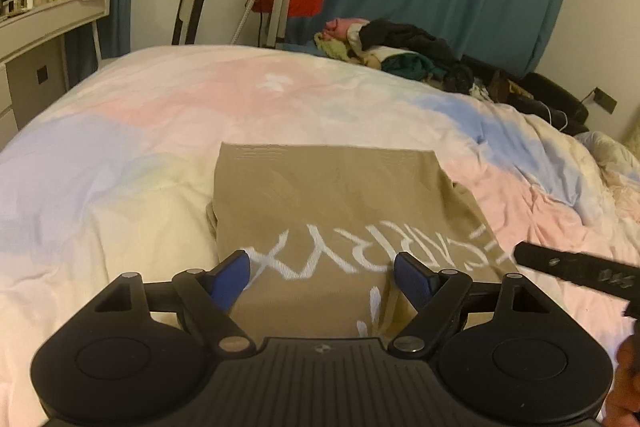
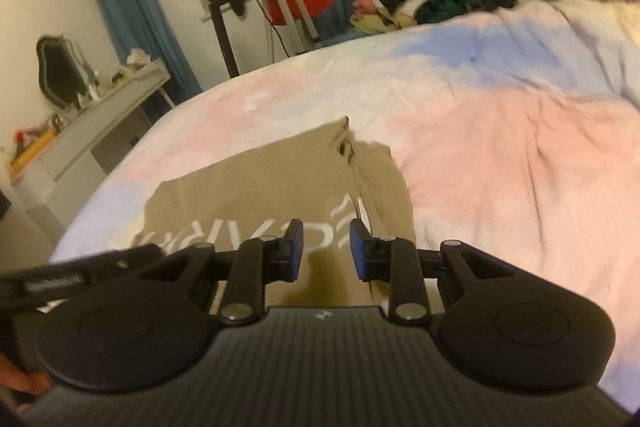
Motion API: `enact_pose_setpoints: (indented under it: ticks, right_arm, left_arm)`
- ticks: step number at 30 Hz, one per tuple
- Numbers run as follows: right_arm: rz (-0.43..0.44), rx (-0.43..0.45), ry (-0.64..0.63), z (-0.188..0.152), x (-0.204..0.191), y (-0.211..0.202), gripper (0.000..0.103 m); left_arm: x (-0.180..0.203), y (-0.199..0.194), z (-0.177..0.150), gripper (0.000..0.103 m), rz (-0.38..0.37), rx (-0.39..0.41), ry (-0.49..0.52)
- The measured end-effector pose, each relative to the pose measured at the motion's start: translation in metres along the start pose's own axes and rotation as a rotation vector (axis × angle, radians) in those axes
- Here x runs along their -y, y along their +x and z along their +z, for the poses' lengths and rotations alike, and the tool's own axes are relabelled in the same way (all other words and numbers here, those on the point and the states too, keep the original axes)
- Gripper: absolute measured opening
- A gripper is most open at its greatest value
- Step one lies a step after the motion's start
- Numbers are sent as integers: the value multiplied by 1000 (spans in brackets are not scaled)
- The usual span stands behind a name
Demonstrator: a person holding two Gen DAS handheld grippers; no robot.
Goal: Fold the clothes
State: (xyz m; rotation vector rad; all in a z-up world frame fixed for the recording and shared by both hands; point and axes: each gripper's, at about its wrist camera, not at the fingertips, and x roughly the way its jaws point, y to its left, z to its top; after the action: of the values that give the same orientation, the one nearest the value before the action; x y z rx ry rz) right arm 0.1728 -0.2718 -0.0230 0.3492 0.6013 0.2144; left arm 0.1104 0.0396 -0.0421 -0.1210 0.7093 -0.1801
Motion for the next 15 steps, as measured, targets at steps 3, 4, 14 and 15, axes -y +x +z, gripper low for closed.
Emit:
enact_pose_setpoints:
  ticks: [3, 4, 14, 15]
  right_arm:
    - [-4, 12, -29, -3, -6, -8, 29]
    - [-6, 11, -41, -4, -8, -8, 29]
    - [-30, -121, -32, -26, -4, 26, 29]
    - [-24, -118, -24, -25, -4, 24, 29]
  left_arm:
    - [-1, -2, -3, 81, 0, -6, -11]
    - [-1, -2, -3, 81, 4, -8, -10]
    - [5, -14, -9, 81, 10, -50, 7]
    - [6, -18, -9, 81, 6, -54, 9]
